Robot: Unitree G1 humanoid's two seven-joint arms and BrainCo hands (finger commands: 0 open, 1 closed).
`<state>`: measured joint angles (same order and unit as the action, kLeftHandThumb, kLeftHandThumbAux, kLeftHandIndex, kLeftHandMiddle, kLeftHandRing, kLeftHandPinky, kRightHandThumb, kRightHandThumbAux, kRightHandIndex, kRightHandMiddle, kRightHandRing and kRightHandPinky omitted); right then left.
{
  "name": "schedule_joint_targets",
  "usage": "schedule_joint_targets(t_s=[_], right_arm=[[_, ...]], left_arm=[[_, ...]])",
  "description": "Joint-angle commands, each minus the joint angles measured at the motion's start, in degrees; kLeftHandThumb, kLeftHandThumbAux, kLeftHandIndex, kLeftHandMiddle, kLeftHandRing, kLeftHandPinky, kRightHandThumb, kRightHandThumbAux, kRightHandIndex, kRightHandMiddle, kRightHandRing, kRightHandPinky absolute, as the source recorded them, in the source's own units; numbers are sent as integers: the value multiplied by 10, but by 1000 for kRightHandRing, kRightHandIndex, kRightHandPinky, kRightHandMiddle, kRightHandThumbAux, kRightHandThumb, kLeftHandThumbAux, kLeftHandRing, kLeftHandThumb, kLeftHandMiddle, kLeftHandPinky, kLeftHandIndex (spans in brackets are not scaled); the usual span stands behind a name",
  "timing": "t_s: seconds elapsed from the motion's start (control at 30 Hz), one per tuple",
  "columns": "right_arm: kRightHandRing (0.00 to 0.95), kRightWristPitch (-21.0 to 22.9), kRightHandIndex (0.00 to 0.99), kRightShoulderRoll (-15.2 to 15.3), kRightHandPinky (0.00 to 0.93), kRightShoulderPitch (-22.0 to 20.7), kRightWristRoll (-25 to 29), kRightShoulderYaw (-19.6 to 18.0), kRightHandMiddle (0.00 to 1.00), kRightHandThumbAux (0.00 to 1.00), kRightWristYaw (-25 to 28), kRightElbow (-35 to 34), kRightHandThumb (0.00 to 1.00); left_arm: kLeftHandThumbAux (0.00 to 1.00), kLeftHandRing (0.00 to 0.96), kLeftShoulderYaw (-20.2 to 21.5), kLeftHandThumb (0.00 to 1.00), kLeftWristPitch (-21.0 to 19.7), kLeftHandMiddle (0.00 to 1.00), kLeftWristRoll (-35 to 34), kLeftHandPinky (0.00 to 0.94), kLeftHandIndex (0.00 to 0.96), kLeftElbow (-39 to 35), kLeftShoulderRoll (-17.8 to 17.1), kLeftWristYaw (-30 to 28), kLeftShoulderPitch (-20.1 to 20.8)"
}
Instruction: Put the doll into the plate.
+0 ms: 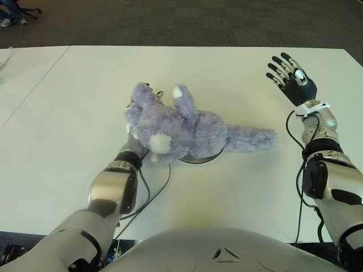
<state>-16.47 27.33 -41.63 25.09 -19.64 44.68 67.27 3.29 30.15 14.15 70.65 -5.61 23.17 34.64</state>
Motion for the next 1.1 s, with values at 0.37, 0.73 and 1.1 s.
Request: schedule_joint_targets(t_s=[0.37, 0.73, 1.1], right_arm=[[22, -45, 37, -57, 25, 18, -197, 82, 44, 664, -323, 103, 0], [50, -44, 49, -112, 112, 27, -288, 126, 53, 743, -476, 109, 0], [186, -13, 171, -156, 200, 49, -201, 25, 203, 731, -439, 112, 0]], left_arm=[[591, 357, -10, 0, -69, 346, 8, 368, 268, 74, 27, -8, -110], [626, 355, -2, 0, -65, 353, -1, 324, 269, 74, 25, -20, -114], [597, 347, 2, 0, -59, 344, -6, 325, 262, 73, 25, -29, -120]])
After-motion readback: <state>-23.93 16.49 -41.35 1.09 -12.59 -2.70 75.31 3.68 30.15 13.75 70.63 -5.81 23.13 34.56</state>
